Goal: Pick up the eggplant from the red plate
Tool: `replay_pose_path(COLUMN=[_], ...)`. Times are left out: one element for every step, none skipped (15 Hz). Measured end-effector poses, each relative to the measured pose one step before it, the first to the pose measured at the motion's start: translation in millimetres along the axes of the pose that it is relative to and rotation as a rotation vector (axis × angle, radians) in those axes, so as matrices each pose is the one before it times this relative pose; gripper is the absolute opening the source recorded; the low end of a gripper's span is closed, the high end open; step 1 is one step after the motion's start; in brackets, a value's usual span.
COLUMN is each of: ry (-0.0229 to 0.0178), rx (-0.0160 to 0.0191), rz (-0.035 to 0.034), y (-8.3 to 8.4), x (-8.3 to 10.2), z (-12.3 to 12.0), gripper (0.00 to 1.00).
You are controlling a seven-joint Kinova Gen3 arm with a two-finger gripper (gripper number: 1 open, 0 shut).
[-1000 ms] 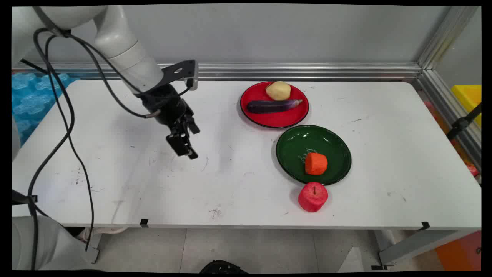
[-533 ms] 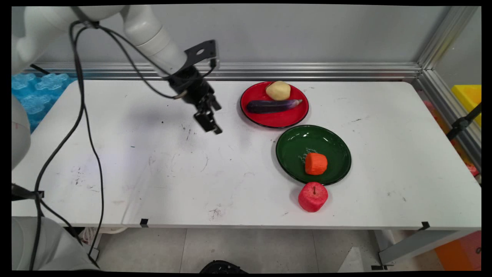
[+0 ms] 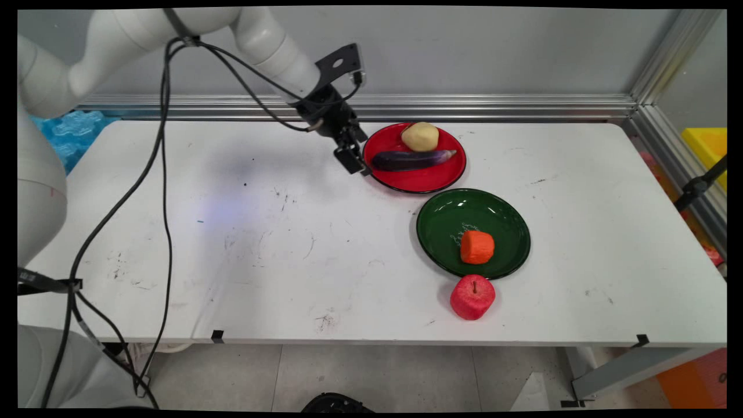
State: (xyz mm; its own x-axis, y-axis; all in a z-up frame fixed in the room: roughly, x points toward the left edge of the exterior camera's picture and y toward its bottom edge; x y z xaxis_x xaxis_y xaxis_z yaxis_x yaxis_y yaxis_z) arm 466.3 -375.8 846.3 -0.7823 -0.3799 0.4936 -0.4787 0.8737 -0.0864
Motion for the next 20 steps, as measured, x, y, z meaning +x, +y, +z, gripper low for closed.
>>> replay_pose_path(ry=[0.00969, 0.00911, 0.00721, 0.00844, 0.00518, 0.00455, 0.00447, 0.00436, 0.00344, 0.00406, 0.00349, 0.00297, 0.00173, 0.00258, 0.00276, 0.00301, 0.00257, 0.0028, 0.00237, 0.00196], rx=[0.00732, 0.00591, 0.0043, 0.00476, 0.00275, 0.00274, 0.00282, 0.00263, 0.00196, 0.00254, 0.00155, 0.00051, -0.00019, -0.00069, -0.00023, -0.0002, -0.00023, -0.00082, -0.00083, -0.00046], rz=[-0.00007, -0.00072, -0.00076, -0.0015, -0.00136, -0.00139, -0.00127, -0.00117, -0.001, -0.00078, -0.00039, 0.00023, 0.00015, 0.0007, 0.00187, 0.00246, 0.0021, 0.00206, 0.0021, 0.00151], y=[-6.32, -5.68, -4.57, -5.57, -3.72, -3.58, -3.75, -3.45, -2.65, -2.89, -2.45, -1.84, -0.99, -1.51, -1.09, -1.12, -0.8, -0.63, -0.5, -0.4], x=[1.93, 1.48, 1.01, 0.96, 0.29, 0.05, -0.14, -0.14, -0.36, -0.24, -0.3, -0.24, -0.29, -0.55, -0.23, -0.36, -0.3, -0.5, -0.52, -0.44], z=[6.94, 6.87, 6.2, 8.35, 6.13, 5.94, 6.89, 6.59, 5.36, 6.03, 5.61, 4.68, 3.0, 5.09, 4.0, 4.46, 3.61, 3.83, 3.7, 2.81], gripper=[1.0, 1.0, 1.0, 1.0, 1.0, 1.0, 1.0, 1.0, 1.0, 1.0, 1.0, 1.0, 1.0, 1.0, 1.0, 1.0, 1.0, 1.0, 1.0, 1.0])
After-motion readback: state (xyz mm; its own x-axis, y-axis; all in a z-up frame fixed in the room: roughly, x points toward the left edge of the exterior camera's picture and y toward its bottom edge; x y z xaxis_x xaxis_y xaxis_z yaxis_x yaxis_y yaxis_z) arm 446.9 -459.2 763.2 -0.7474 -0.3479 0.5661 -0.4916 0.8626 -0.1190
